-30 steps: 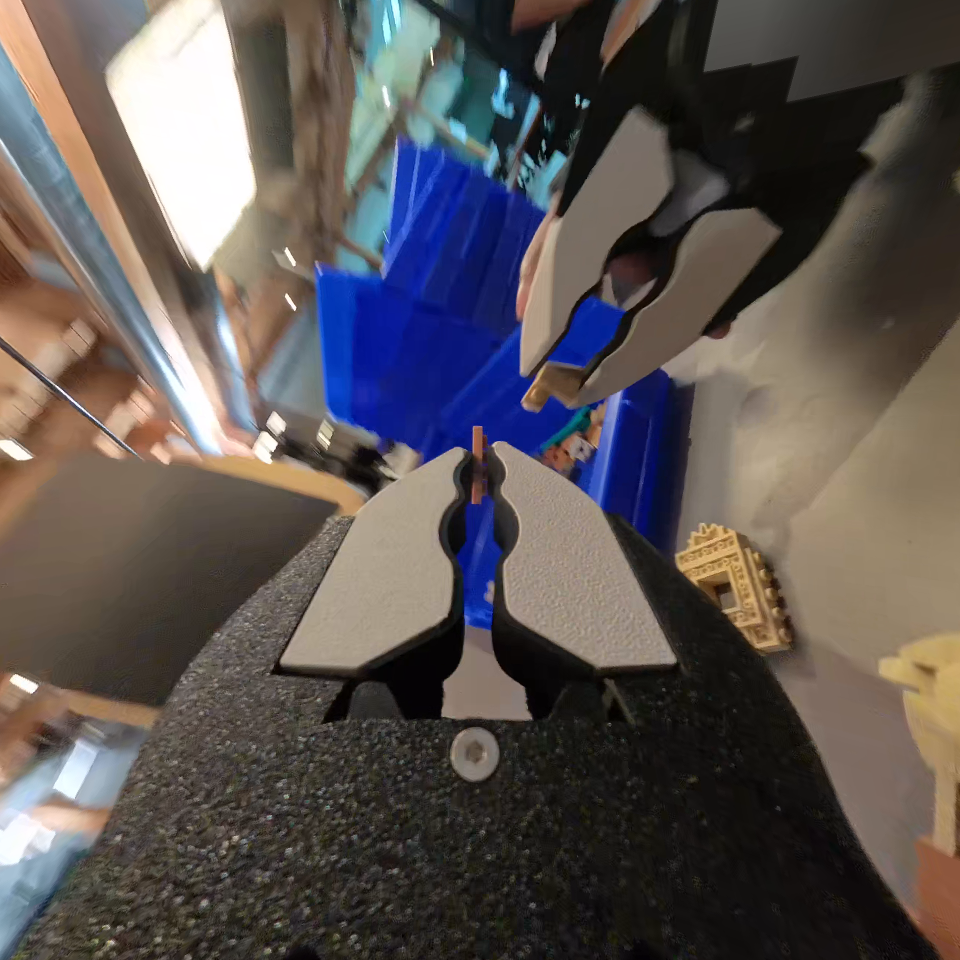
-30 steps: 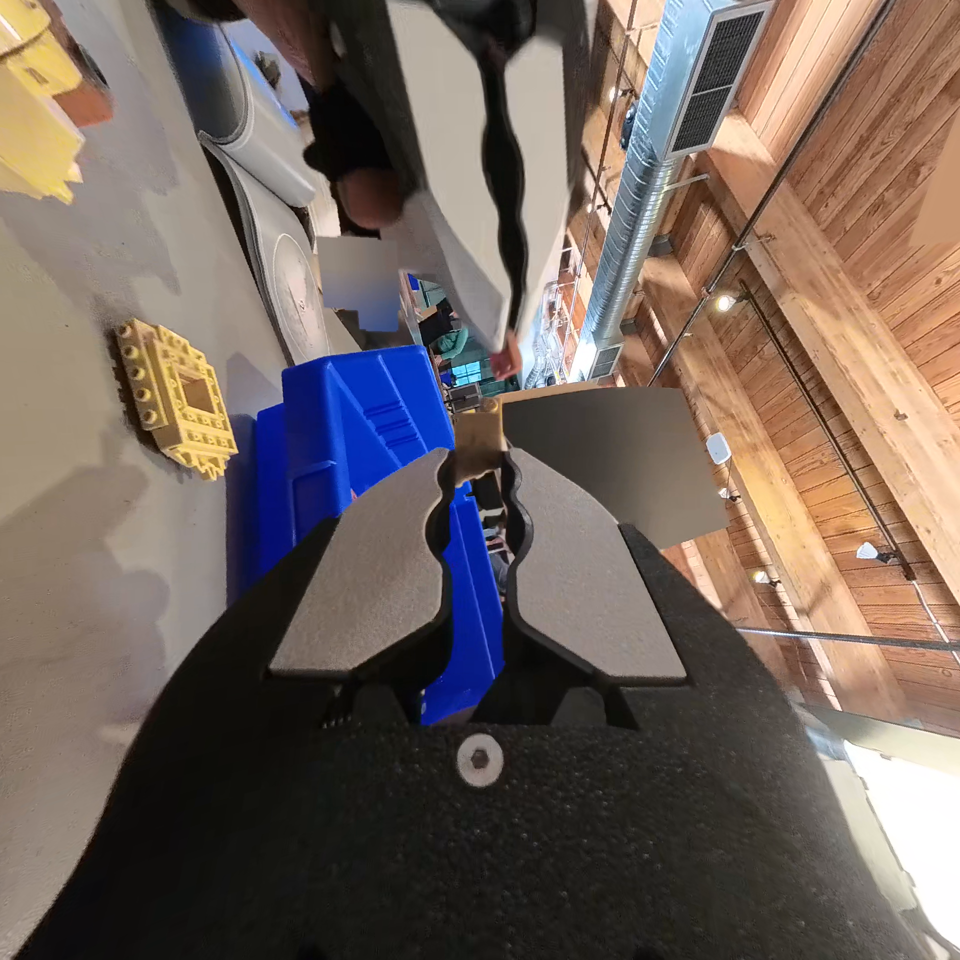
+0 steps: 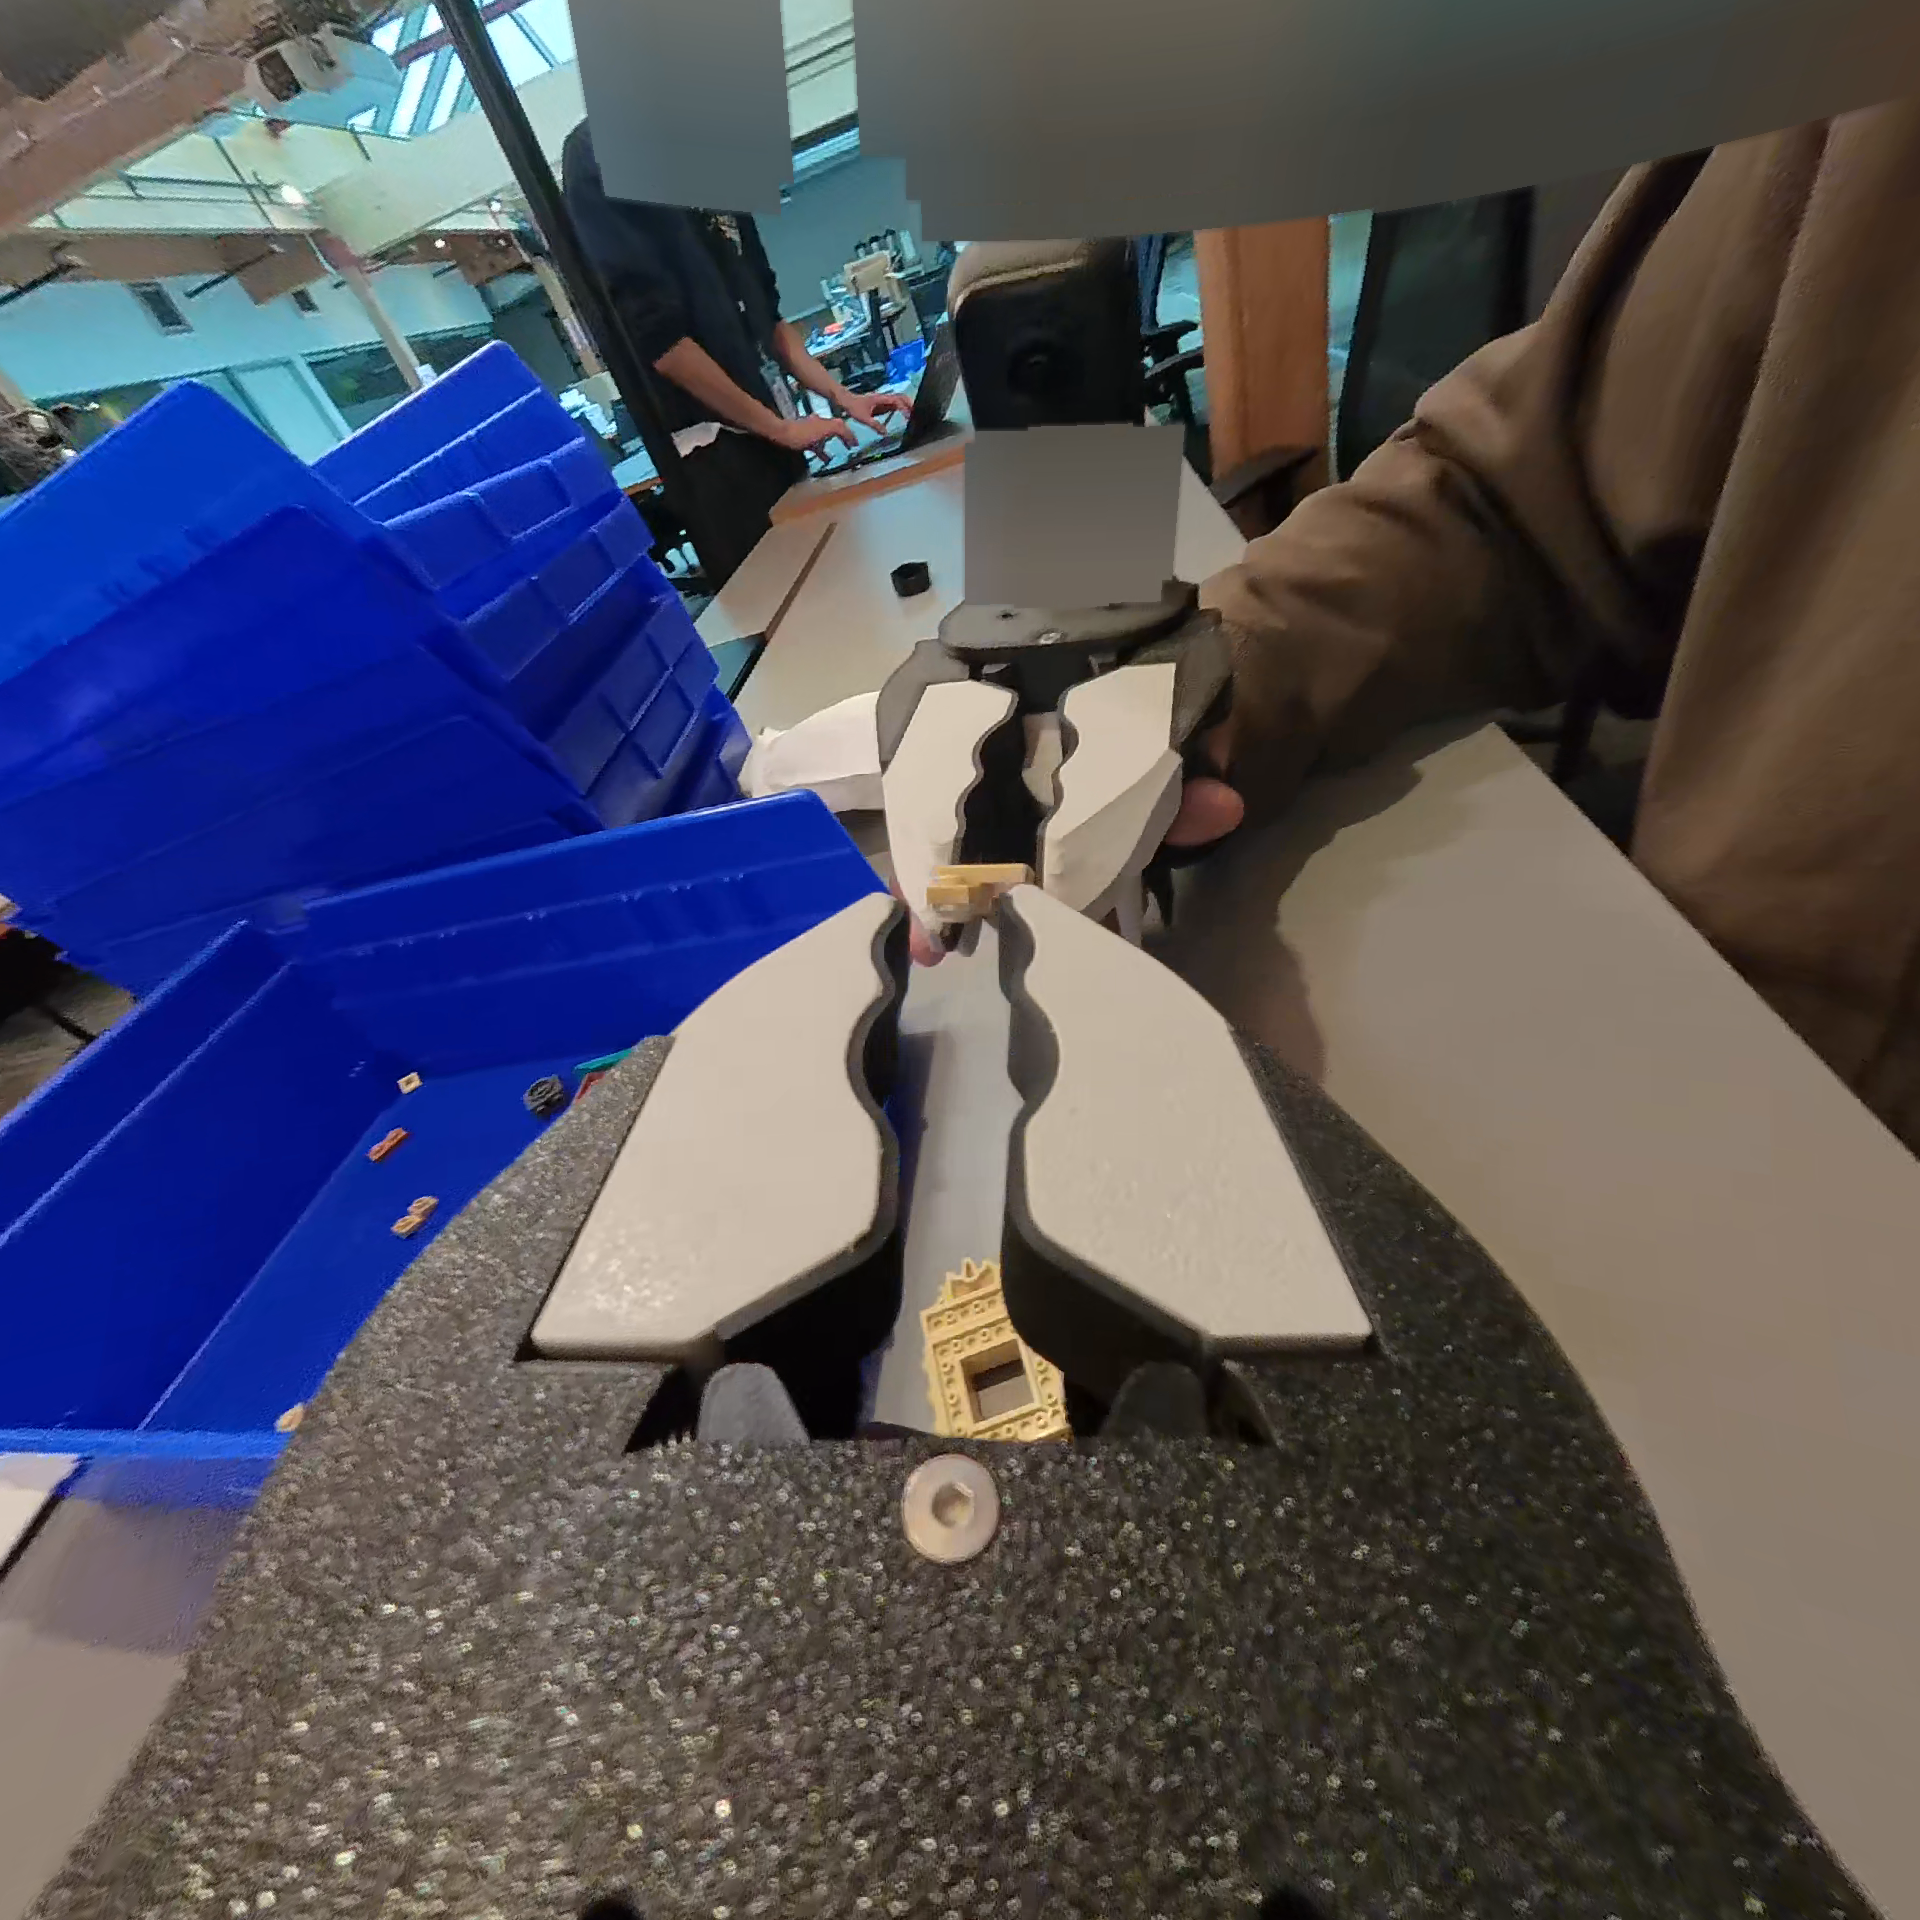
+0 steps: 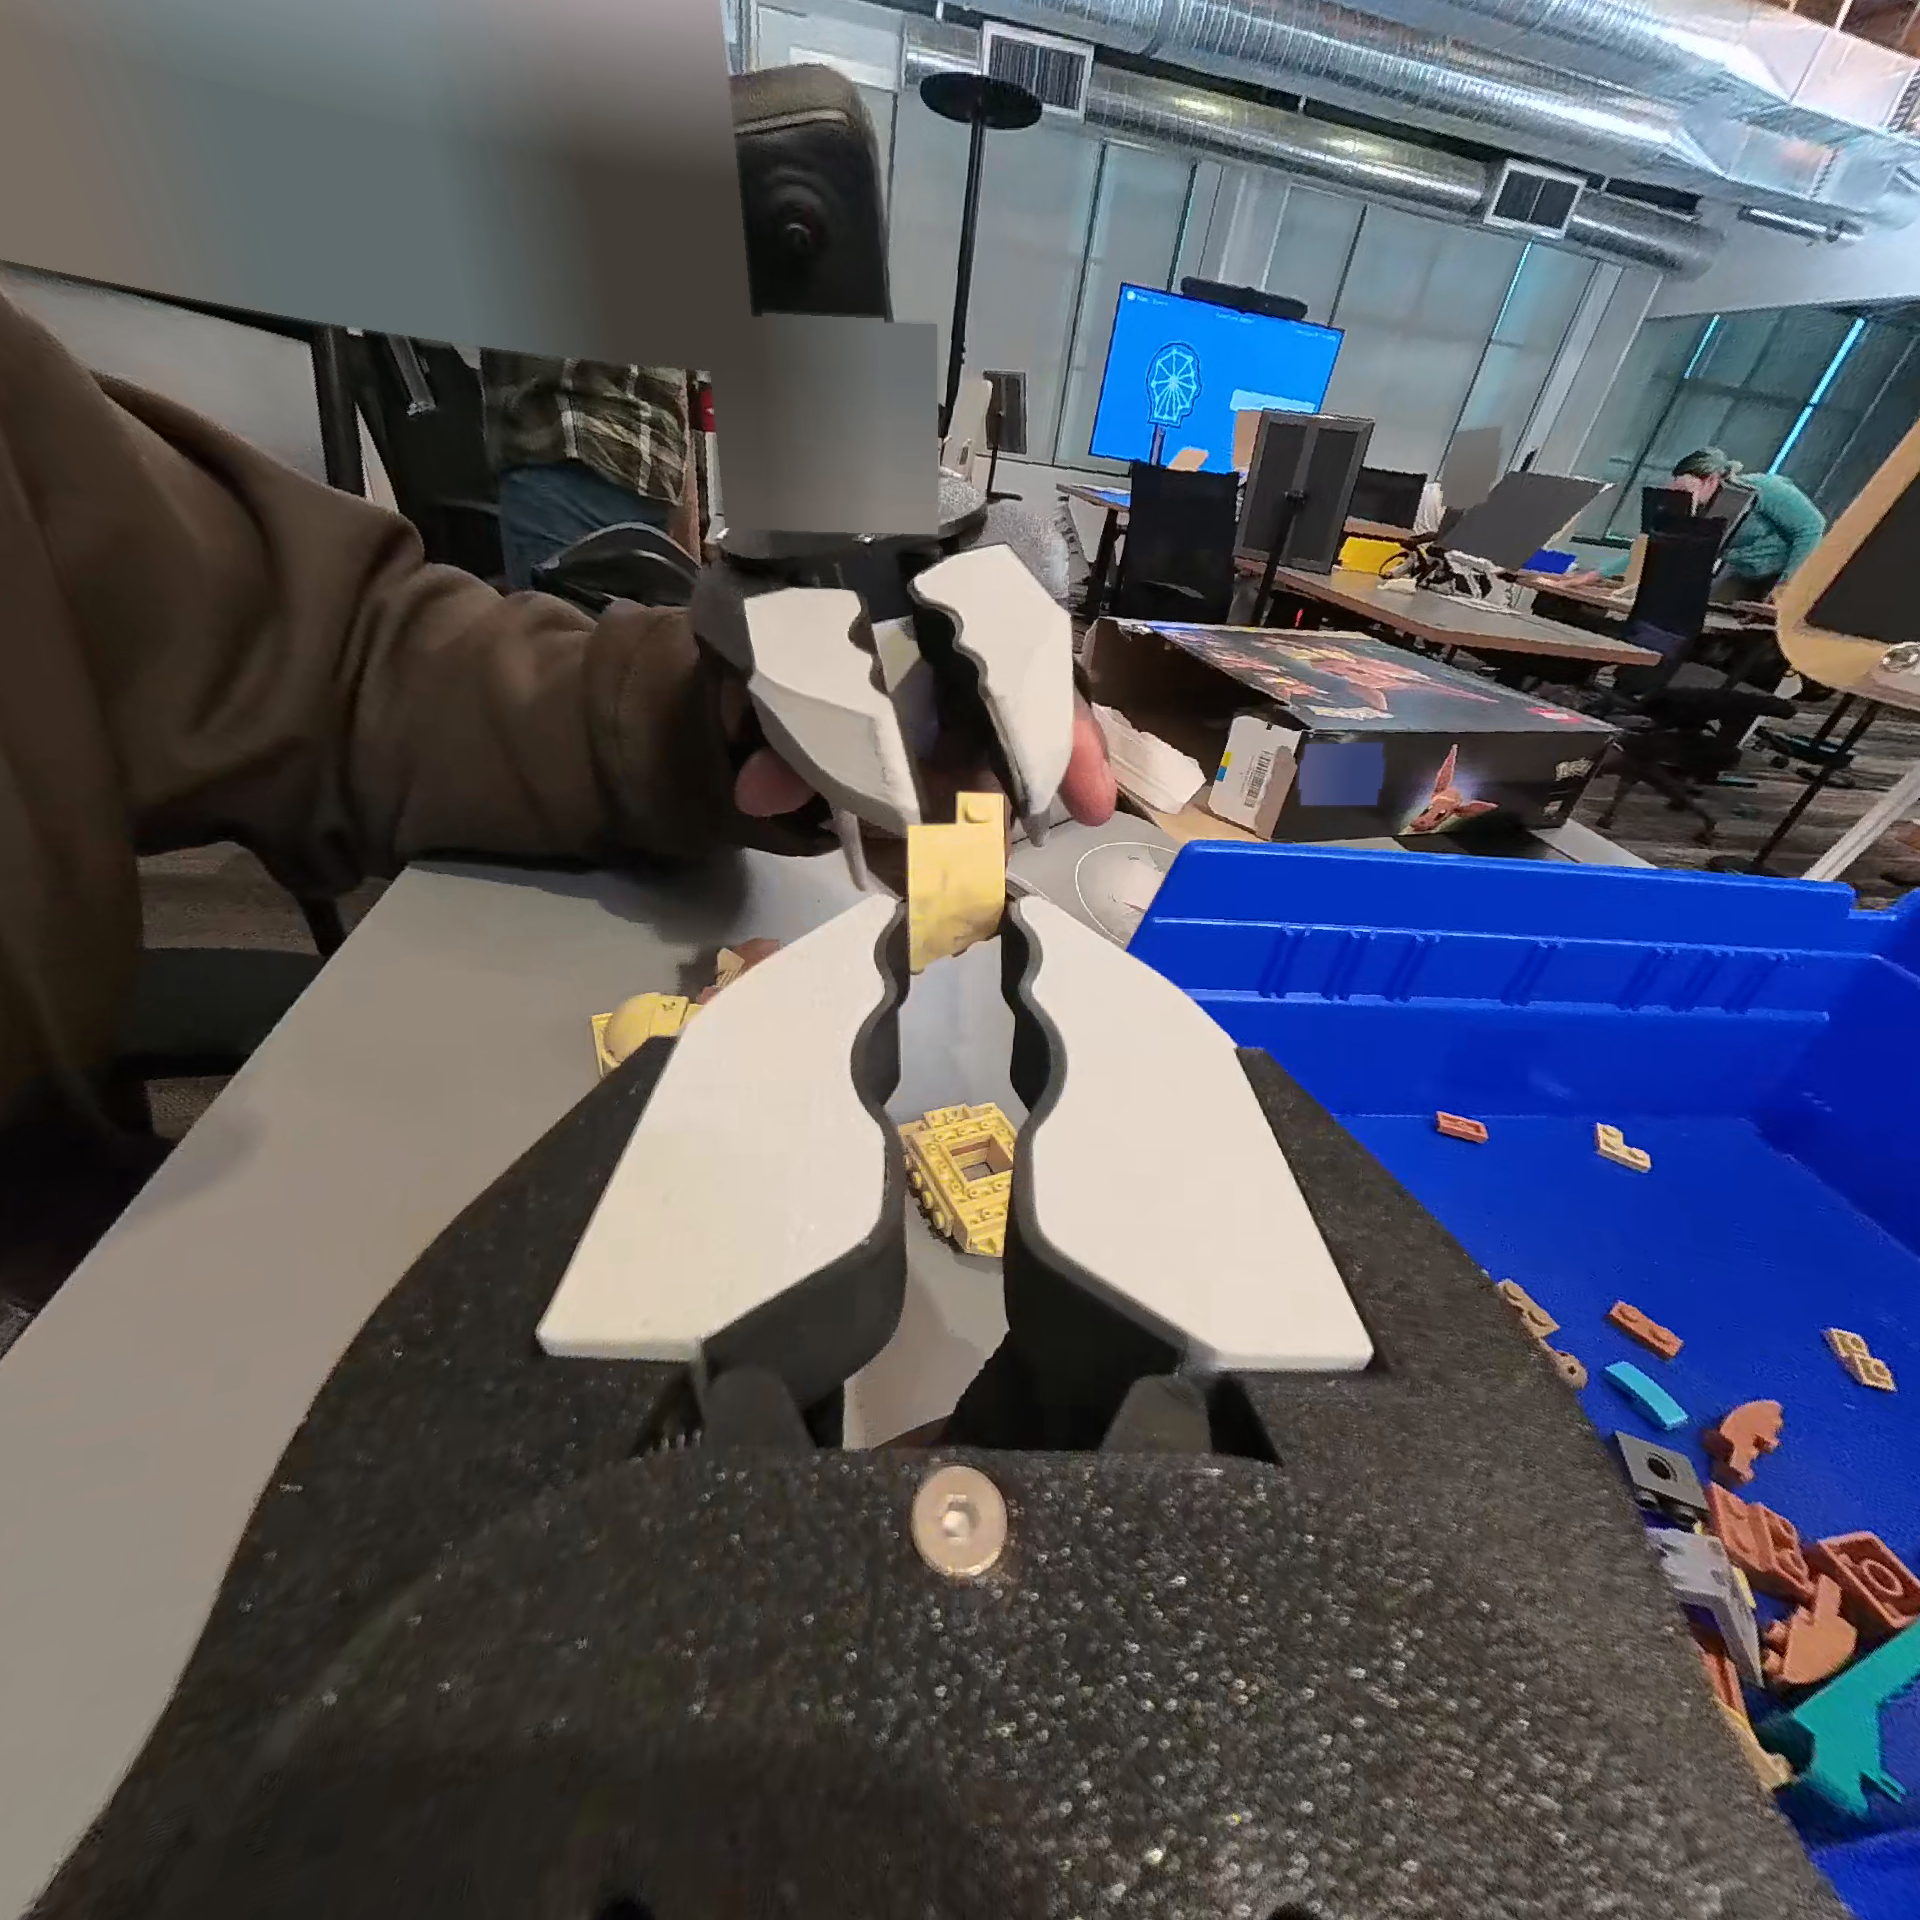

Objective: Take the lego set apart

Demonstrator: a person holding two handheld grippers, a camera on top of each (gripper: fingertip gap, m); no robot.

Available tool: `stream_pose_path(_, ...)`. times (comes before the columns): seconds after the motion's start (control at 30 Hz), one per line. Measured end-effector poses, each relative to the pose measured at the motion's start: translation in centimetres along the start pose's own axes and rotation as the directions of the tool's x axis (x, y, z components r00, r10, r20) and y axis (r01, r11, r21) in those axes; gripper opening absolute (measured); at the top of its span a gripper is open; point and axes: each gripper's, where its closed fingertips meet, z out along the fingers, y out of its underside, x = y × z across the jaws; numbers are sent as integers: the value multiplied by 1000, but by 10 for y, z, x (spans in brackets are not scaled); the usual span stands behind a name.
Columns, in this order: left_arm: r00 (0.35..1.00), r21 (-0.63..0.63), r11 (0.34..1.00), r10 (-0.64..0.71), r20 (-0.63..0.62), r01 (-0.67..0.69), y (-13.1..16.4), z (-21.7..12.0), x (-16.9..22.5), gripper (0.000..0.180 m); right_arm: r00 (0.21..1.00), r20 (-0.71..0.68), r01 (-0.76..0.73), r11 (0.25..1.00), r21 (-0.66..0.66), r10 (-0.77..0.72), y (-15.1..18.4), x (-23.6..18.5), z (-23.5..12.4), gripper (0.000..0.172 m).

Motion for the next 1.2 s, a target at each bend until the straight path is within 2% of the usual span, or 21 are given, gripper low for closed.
stream_pose_path(0.17, 998, -9, 999, -54, -38, 54, 2, 2, 4, 14, 999, 2, 39, 999, -19, -39, 2, -3, 1, 16)
stream_pose_path(0.27, 985, -27, 987, -161, -62, 160, 4, 4, 5, 13, 975, -78, 202, 978, -51, -206, 1, 2, 0, 16)
stream_pose_path(0.4, 920, 8, 923, -383, -77, 385, -2, 1, -4, 13, 867, -194, 436, 888, -146, -458, 1, 11, -1, 16)
stream_pose_path(0.5, 869, 9, 872, -488, -79, 490, 1, 0, -9, 13, 757, -231, 570, 790, -226, -612, 5, 14, -1, 16)
stream_pose_path(0.57, 850, -15, 854, -519, -89, 520, 4, 2, -7, 13, 700, -246, 617, 741, -266, -671, 6, 16, 0, 16)
stream_pose_path(0.8, 831, -42, 838, -546, -104, 545, 11, 6, -2, 8, 591, -246, 693, 640, -332, -768, 7, 17, 1, 16)
stream_pose_path(0.9, 855, -50, 865, -502, -131, 500, 12, 5, 2, 8, 616, -215, 692, 651, -312, -758, 8, 13, 1, 16)
stream_pose_path(1.0, 913, -72, 919, -394, -102, 388, 15, 4, 3, 8, 749, -127, 614, 754, -234, -650, 11, 1, 2, 16)
stream_pose_path(1.07, 930, -80, 932, -358, -77, 353, 16, 0, -2, 8, 824, -67, 545, 820, -176, -563, 9, -9, 3, 16)
stream_pose_path(1.13, 934, -77, 936, -348, -80, 342, 15, -3, -3, 8, 838, -92, 516, 836, -187, -538, 7, -4, 3, 16)
stream_pose_path(1.2, 930, -53, 932, -362, -63, 359, 13, -5, -7, 8, 809, -179, 520, 824, -224, -559, 4, 12, 1, 16)
